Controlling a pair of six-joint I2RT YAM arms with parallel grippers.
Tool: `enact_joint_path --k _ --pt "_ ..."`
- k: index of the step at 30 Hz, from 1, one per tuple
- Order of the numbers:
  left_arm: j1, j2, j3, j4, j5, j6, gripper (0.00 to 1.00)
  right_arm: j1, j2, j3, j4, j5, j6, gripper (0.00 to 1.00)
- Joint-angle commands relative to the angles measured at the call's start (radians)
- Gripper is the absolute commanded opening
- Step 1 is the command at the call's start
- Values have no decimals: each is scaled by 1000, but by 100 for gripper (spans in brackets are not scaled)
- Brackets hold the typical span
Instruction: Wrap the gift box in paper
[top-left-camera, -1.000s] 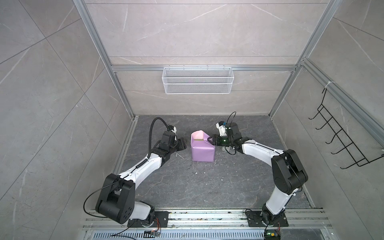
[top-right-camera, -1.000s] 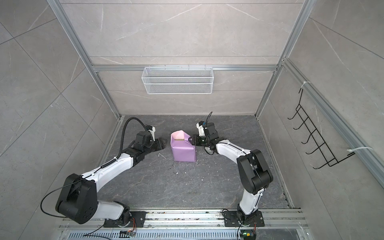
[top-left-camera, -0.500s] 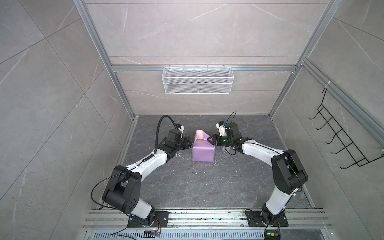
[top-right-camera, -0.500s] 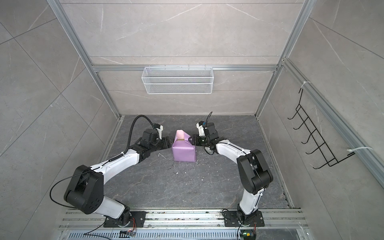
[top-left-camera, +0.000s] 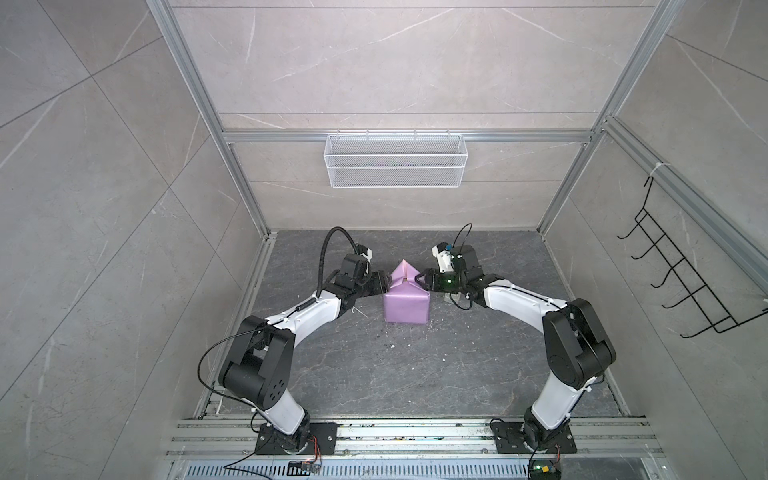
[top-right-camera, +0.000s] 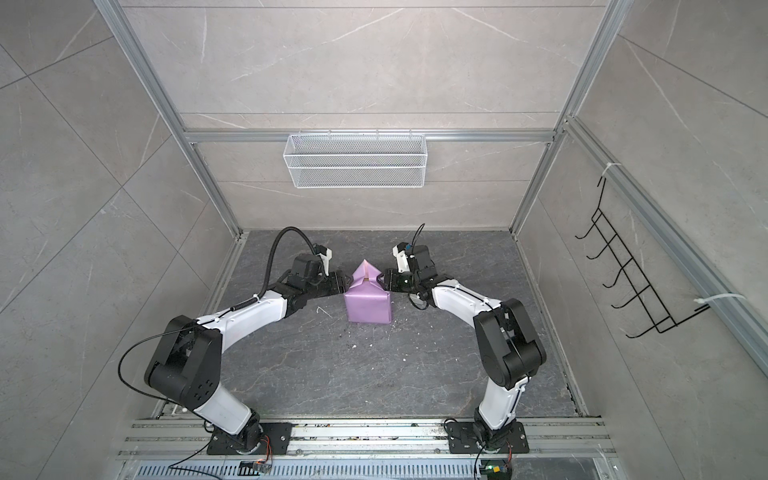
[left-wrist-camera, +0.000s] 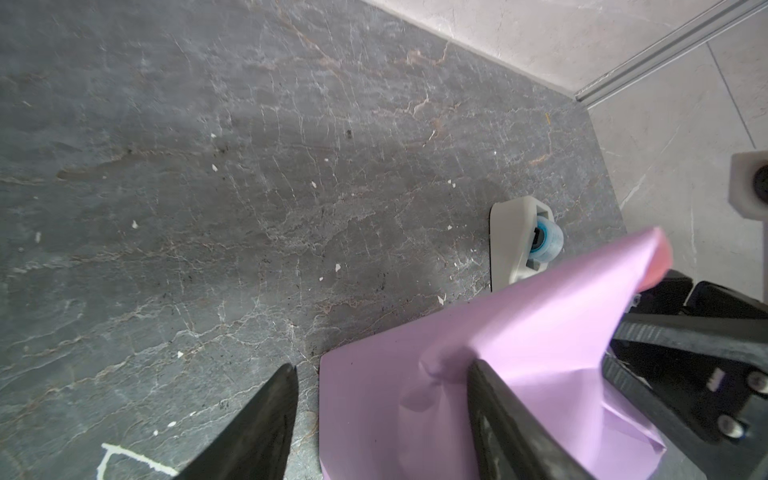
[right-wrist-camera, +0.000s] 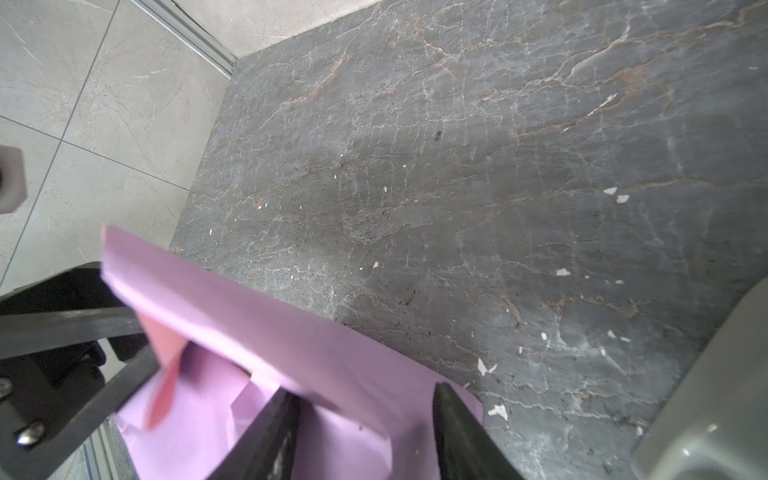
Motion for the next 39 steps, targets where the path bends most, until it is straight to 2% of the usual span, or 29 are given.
enact_joint_path --k 1,7,20,28,39 --pt "-3 12 29 27 26 22 67 7 0 -35 -72 22 -2 53" --pt "-9 38 23 49 26 16 67 7 3 -35 -67 19 1 53" --pt "-56 67 -70 216 -60 -18 70 8 1 -33 -68 12 -1 53" --pt "-46 34 -42 153 -66 83 72 9 0 -24 -68 4 -10 54" --pt "-20 -73 -66 149 5 151 79 8 -2 -29 -67 3 -13 54"
